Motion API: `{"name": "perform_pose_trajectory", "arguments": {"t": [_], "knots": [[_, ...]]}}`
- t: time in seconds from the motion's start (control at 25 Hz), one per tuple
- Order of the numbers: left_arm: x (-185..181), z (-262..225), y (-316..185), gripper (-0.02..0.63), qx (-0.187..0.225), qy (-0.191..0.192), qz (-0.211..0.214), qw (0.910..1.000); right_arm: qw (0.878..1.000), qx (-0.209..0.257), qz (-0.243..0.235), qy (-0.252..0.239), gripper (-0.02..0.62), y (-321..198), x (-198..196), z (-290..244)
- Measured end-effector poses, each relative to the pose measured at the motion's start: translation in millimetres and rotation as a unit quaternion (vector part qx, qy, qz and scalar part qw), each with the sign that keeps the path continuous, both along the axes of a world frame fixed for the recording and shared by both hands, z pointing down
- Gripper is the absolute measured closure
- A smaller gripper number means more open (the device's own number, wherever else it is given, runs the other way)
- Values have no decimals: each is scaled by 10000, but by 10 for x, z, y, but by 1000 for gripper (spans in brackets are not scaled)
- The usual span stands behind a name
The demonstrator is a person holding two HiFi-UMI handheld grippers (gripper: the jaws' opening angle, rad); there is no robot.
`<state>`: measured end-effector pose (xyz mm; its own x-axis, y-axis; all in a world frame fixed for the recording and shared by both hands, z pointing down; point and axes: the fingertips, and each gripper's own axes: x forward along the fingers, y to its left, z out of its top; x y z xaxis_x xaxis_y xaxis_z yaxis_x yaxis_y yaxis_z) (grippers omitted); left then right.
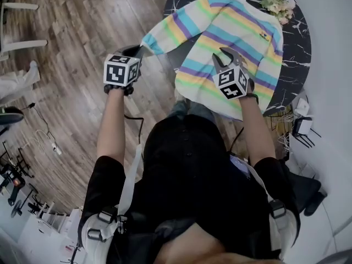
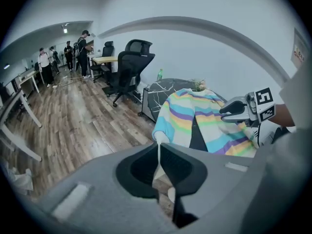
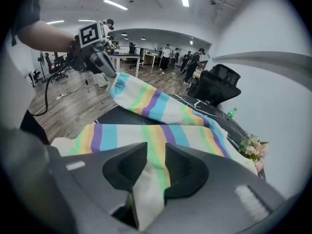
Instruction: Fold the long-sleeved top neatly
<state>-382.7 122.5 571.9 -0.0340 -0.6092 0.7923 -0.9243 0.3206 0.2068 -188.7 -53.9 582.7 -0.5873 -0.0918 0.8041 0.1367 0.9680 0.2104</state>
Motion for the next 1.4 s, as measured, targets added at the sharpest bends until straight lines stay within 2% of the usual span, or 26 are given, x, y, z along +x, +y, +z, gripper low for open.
{"name": "perform_pose_trajectory", "arguments": {"t": [0.16, 0.32, 0.52, 0.68, 0.8, 0.92, 1.08, 1.28, 1.4], "knots": [[-136, -249, -162, 586, 147, -136, 191, 9996, 9999, -14, 169, 2, 474, -26, 7, -49], [-7, -530, -495, 586, 465, -145, 590, 9971, 9989, -82, 470, -26, 474, -114, 156, -87], [324, -916, -1177, 586, 1000, -129, 1256, 9869, 9953, -60, 968, 39, 474, -348, 535, -66], [690, -1090, -1700, 586, 1184, -76, 1810, 9763, 9887, -144, 1495, 15, 474, -538, 997, -100], [1038, -1070, -2051, 586, 1157, -50, 2152, 9697, 9825, -258, 1842, 67, 474, -697, 1412, -54], [1421, -922, -2360, 586, 932, -49, 2514, 9634, 9771, -352, 2097, 103, 474, -824, 1793, -24], [1920, -733, -2697, 586, 576, -86, 2944, 9539, 9724, -446, 2286, 135, 474, -1009, 2251, -5], [2533, -589, -3091, 586, 457, 60, 3306, 9426, 9648, -694, 2524, 239, 474, -1125, 2799, 72], [2786, -460, -3323, 584, 290, -24, 3539, 9348, 9604, -895, 2632, 203, 474, -1179, 2994, 115]]}}
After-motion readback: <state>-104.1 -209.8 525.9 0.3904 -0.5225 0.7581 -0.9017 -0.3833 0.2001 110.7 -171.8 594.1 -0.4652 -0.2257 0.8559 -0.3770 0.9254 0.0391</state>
